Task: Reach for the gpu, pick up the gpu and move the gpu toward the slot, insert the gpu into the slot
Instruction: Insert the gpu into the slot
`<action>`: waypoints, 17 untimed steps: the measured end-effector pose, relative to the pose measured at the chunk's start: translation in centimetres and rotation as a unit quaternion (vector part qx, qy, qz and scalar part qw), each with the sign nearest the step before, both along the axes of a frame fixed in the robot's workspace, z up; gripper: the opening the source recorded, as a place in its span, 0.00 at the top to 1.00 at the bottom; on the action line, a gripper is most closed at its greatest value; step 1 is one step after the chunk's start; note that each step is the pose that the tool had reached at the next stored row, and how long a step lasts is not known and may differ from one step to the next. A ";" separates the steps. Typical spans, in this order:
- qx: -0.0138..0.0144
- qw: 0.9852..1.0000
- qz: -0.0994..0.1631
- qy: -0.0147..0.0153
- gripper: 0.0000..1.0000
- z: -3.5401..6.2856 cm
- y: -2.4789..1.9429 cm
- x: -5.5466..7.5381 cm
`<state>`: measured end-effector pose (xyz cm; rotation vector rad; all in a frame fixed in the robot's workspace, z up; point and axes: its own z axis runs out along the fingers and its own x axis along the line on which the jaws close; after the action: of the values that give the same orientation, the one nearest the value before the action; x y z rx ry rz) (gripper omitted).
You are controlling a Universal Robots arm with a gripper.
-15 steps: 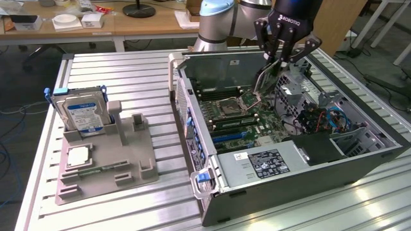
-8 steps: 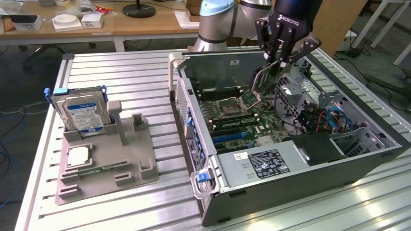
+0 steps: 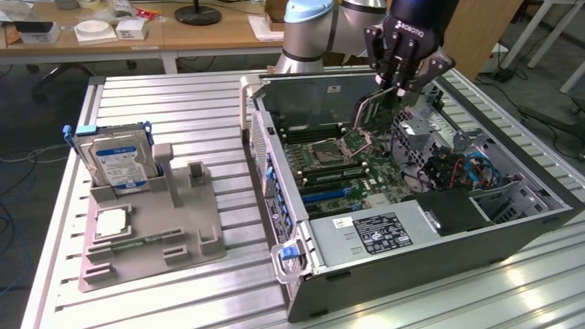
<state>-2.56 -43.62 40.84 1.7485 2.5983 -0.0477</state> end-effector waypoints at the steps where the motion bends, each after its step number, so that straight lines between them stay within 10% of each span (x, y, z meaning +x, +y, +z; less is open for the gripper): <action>1: 0.001 1.000 -0.004 0.000 0.74 -0.01 0.00 0.0; 5: 0.006 1.000 -0.020 0.000 0.74 -0.06 0.00 0.0; 10: 0.018 0.999 -0.034 0.000 0.74 -0.08 0.00 -0.1; 17: 0.019 0.997 -0.078 -0.001 0.74 -0.22 0.00 -0.2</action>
<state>-2.72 -43.61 40.61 1.9586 2.4727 0.0008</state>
